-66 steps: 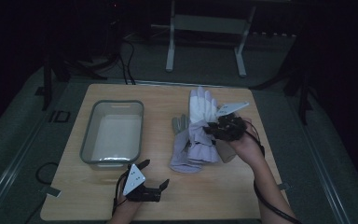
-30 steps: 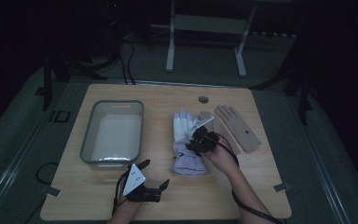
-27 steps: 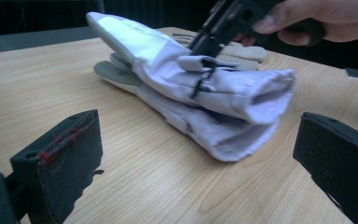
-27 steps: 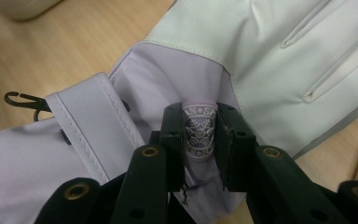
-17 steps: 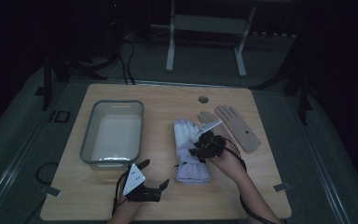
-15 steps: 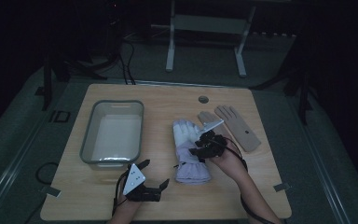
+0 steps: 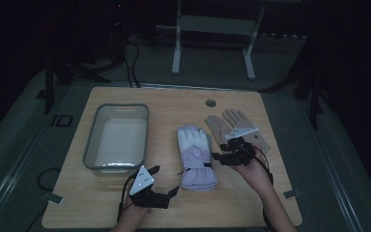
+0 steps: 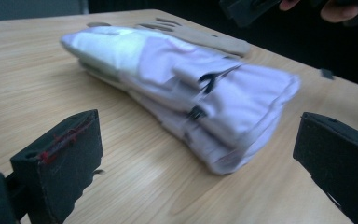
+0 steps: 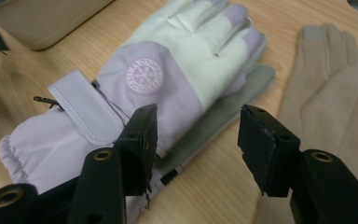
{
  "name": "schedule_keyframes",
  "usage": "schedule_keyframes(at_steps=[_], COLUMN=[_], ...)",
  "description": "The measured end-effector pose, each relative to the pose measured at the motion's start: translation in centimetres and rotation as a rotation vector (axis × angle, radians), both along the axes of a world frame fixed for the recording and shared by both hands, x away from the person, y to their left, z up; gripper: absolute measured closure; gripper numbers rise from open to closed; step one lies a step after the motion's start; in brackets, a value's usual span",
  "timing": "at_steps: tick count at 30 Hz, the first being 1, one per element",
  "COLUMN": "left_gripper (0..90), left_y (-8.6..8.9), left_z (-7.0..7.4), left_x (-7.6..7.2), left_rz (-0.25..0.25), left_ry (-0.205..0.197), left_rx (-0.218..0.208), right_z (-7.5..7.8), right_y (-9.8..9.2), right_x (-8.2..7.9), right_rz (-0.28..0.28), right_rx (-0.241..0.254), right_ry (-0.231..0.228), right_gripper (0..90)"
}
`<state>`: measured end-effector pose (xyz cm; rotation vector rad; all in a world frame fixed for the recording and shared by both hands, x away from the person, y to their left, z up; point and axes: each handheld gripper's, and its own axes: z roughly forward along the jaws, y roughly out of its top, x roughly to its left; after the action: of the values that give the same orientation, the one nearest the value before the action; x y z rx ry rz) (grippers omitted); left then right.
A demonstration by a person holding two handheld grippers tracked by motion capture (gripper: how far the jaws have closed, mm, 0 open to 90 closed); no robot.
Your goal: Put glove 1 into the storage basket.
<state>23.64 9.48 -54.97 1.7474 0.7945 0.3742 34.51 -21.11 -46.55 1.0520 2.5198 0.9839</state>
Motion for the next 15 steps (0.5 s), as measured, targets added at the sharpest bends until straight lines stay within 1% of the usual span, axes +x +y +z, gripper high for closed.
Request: schedule_keyframes(at_steps=[1, 2, 3, 4, 5, 6, 7, 8, 9, 10, 11, 12, 13, 15], left_gripper=[1.6, 1.7, 3.1, 5.2, 5.4, 5.8, 8.8, 11.9, 13.1, 13.1, 14.9, 15.2, 17.9, 21.3], left_y=[-0.2, -0.5, -0.9, -1.3, -1.7, -2.1, -2.5, -2.9, -2.9, -3.4, -3.7, -4.1, -4.3, -4.6], left_z=[0.6, 1.1, 1.7, 2.1, 2.5, 2.8, 2.9, 3.0, 3.0, 3.1, 3.0, 2.9, 2.8, 2.6], left_x=[0.1, 0.3, 0.5, 0.7, 0.9, 1.3, 1.8, 2.2, 2.2, 3.0, 3.3, 3.7, 4.0, 4.4], left_rz=[-0.006, -0.016, -0.023, -0.022, -0.020, -0.027, -0.030, -0.023, -0.023, -0.019, -0.019, -0.009, -0.007, 0.001], left_ry=[0.014, 0.026, 0.030, 0.031, 0.030, 0.036, 0.061, 0.081, 0.081, 0.115, 0.131, 0.143, 0.156, 0.184], left_rx=[0.011, 0.023, 0.037, 0.057, 0.082, 0.096, 0.113, 0.112, 0.112, 0.120, 0.122, 0.141, 0.157, 0.172], right_z=[0.0, 0.1, 0.1, 0.1, 0.1, 0.1, 0.1, 0.0, 0.0, -0.2, -0.5, -0.8, -1.1, -1.9], right_y=[-0.2, -0.5, -0.6, -0.5, -0.4, -0.2, 0.1, 0.4, 0.4, 0.7, 1.3, 1.6, 1.9, 2.5], right_x=[0.0, 0.1, 0.2, 0.2, 0.2, 0.2, 0.2, 0.2, 0.2, 0.3, 0.5, 0.6, 0.6, 0.6], right_rz=[-0.011, -0.025, -0.032, -0.034, -0.043, -0.047, -0.048, -0.057, -0.057, -0.062, -0.074, -0.086, -0.095, -0.097], right_rx=[0.011, 0.030, 0.051, 0.062, 0.075, 0.091, 0.097, 0.098, 0.098, 0.105, 0.117, 0.119, 0.114, 0.080], right_ry=[-0.001, 0.012, 0.022, 0.021, 0.018, 0.018, 0.013, 0.002, 0.002, -0.001, 0.004, 0.001, -0.003, 0.005], right_gripper=[47.1, 47.1, 47.1, 47.1, 47.1, 47.1, 47.0, 47.0, 47.0, 47.0, 47.1, 47.3, 47.5, 47.5])
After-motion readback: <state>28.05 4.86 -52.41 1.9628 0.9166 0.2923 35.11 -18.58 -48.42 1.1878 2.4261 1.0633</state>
